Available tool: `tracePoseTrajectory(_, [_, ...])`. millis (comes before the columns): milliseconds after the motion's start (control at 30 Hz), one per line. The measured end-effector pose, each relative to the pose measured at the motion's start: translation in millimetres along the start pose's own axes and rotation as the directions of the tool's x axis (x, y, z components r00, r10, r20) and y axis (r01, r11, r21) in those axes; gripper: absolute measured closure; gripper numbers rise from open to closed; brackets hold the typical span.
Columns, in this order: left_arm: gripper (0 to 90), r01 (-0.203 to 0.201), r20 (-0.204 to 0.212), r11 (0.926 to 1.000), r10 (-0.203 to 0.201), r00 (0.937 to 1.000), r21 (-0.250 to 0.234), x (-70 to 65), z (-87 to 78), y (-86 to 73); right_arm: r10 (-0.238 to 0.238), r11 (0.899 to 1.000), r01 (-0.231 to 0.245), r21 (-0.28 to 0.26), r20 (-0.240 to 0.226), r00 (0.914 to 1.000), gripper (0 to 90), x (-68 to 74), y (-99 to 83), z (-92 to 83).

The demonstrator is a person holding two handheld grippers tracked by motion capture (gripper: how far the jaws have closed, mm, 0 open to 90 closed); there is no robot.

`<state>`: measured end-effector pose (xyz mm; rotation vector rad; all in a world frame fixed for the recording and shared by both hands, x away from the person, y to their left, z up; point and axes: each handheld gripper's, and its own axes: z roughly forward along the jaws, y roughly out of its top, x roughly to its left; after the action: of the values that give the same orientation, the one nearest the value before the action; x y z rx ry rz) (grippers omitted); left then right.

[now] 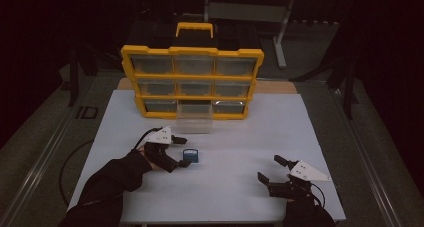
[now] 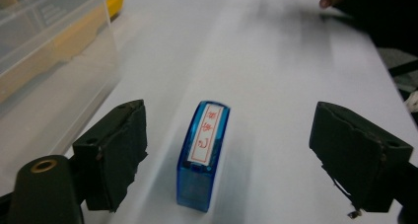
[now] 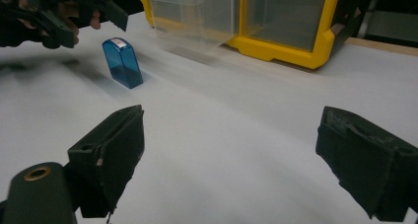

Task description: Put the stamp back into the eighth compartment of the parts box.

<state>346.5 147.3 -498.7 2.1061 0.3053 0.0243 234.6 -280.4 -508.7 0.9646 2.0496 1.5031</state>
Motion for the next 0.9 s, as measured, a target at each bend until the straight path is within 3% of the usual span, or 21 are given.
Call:
tracePoseTrajectory(267, [29.6,0.007,0.006,0.9962,-0.008,1.0000,0.087,8.7,10.9,-4.8,0.000,1.000,0.000,0.001,-0.003,1.0000,11.2,-0.9,-0.7,-0.2])
tracePoseTrajectory(567, [43.9,-0.013,0.019,0.9838,0.010,0.9998,0.179,11.0,20.8,-5.4,0.004,1.000,-0.004,0.001,-0.005,1.0000,11.2,-0.9,-0.7,-0.3])
tracePoseTrajectory(900, [57.3,-0.041,0.040,0.9787,0.033,0.9986,0.201,13.7,25.9,-8.0,0.002,1.000,-0.002,0.001,-0.008,1.0000,11.2,-1.3,-1.0,-0.2])
